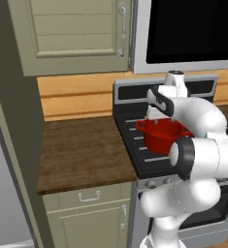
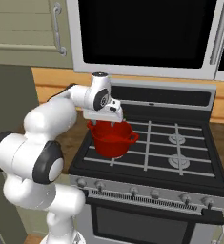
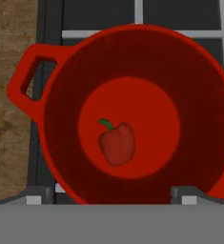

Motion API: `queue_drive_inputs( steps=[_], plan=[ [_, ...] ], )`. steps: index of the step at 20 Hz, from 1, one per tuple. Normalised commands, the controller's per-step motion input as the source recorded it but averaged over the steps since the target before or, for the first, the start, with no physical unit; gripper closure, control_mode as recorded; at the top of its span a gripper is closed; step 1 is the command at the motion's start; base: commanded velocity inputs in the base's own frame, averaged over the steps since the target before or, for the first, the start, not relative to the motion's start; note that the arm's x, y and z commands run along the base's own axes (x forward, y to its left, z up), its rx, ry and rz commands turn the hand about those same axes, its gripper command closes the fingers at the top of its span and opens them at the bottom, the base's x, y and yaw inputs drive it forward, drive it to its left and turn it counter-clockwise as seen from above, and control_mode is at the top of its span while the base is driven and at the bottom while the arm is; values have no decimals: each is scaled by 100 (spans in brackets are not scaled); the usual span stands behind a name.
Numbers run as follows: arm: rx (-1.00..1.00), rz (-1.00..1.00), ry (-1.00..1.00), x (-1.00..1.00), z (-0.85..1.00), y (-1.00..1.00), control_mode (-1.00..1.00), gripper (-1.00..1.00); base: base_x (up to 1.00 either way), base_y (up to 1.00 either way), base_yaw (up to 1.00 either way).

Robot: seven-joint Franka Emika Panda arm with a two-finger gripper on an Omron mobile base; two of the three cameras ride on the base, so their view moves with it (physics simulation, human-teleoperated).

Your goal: Put the bell pepper and eggplant in the pot. Retrieve the spatula and lightly stir the vegetables in the pot.

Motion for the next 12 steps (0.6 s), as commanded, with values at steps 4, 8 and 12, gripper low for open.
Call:
queue_drive_inputs(
  steps=[4,8,12],
  plan=[
    [-1,0,-17,-77,50,0,-100,-100,0,0,0],
    [-2,0,-22,-89,53,0,-100,-100,0,0,0],
    [-4,0,-18,-96,63,0,-100,-100,0,0,0]
  ],
)
